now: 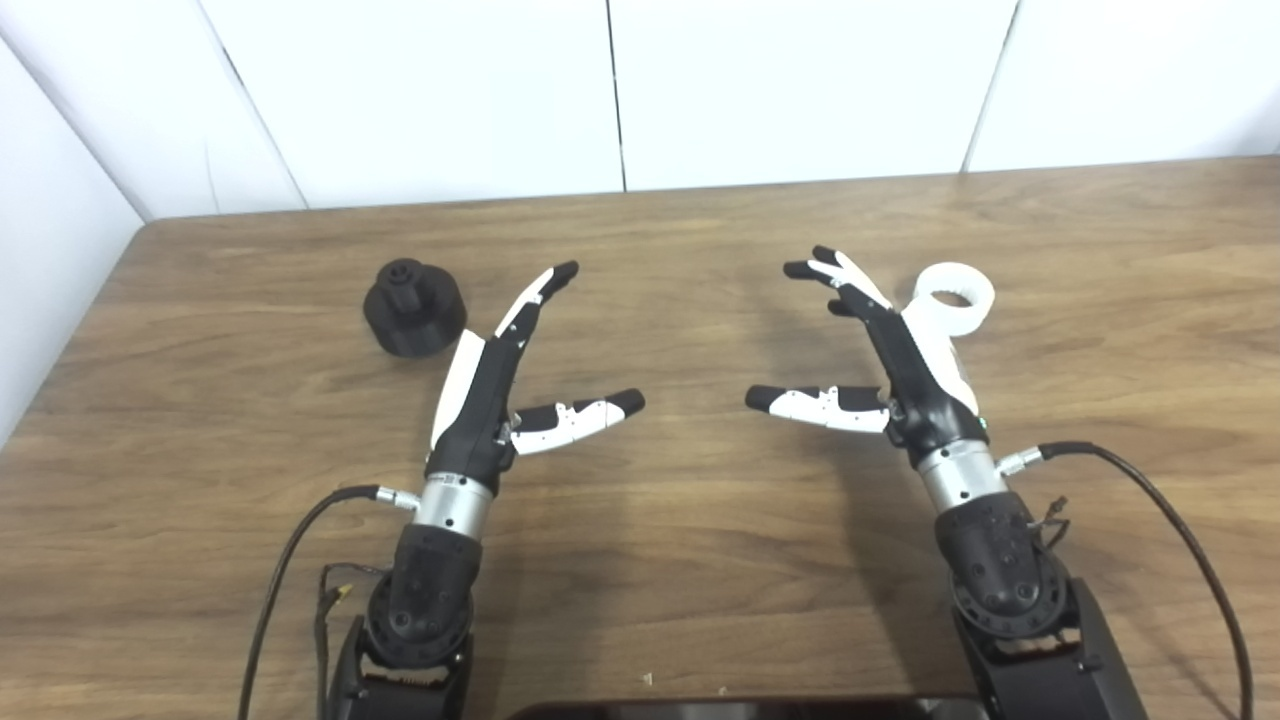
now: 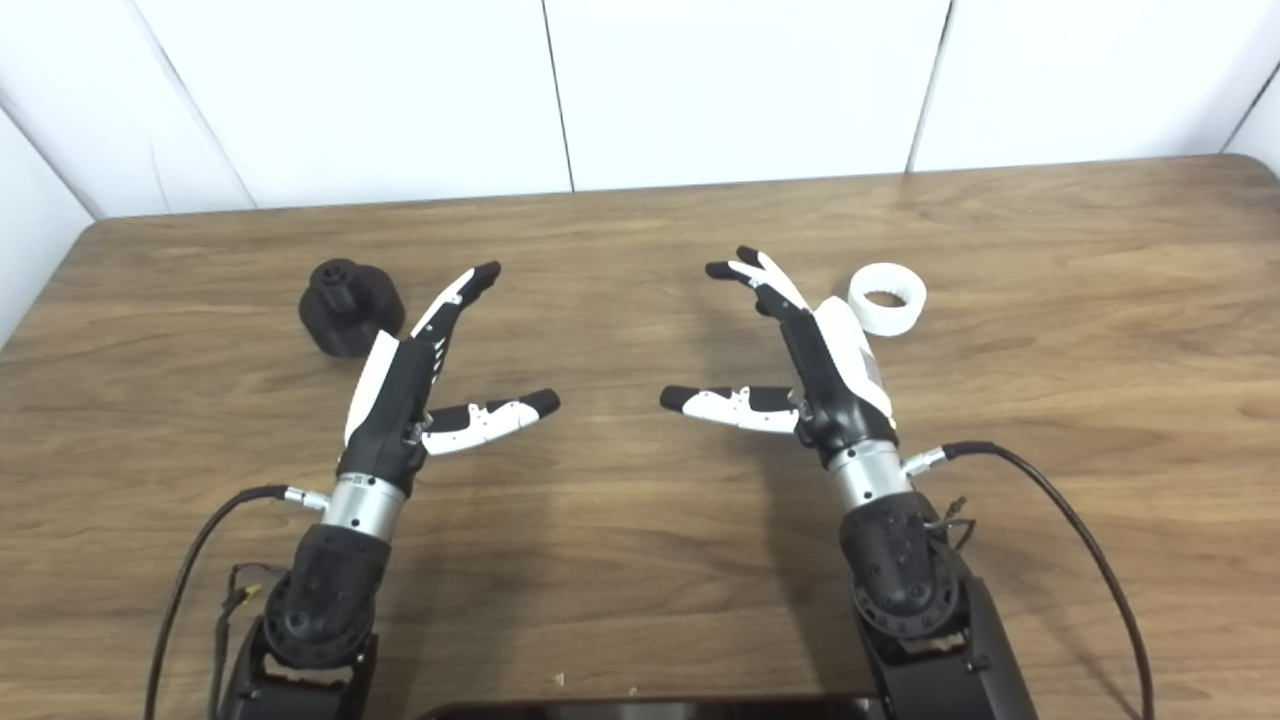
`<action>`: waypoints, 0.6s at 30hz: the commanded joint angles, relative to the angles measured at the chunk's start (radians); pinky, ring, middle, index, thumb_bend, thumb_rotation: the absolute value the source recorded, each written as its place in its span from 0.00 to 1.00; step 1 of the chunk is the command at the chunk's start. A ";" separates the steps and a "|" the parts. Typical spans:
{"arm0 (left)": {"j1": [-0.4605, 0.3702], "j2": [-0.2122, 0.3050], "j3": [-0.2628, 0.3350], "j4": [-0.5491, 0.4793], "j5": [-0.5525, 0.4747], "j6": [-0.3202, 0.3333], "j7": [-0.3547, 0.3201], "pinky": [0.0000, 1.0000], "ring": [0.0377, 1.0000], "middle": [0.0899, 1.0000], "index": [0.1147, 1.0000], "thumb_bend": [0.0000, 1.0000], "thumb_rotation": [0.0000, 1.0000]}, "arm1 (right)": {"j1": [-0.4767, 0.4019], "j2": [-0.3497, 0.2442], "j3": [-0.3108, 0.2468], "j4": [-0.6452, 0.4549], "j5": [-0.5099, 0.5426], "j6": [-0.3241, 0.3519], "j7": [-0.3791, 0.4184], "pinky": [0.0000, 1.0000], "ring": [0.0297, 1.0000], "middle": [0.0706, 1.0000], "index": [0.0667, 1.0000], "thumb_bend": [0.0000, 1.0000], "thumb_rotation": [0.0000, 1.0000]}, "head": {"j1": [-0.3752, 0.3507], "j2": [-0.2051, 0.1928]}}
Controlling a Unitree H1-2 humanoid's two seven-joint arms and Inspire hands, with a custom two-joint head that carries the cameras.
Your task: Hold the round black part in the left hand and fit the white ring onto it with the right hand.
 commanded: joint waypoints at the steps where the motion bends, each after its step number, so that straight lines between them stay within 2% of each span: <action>1: -0.040 0.007 0.004 -0.024 -0.002 -0.022 0.011 1.00 0.96 0.91 0.89 0.89 0.24 | -0.037 0.004 0.000 -0.028 -0.006 -0.016 -0.004 0.84 0.92 0.94 0.81 0.88 0.38 | 0.000 0.000; 18: -0.044 0.006 0.001 -0.026 0.001 -0.014 0.007 1.00 0.96 0.91 0.89 0.88 0.26 | -0.042 0.002 0.001 -0.026 0.001 -0.014 0.001 0.82 0.91 0.94 0.81 0.87 0.37 | 0.006 -0.001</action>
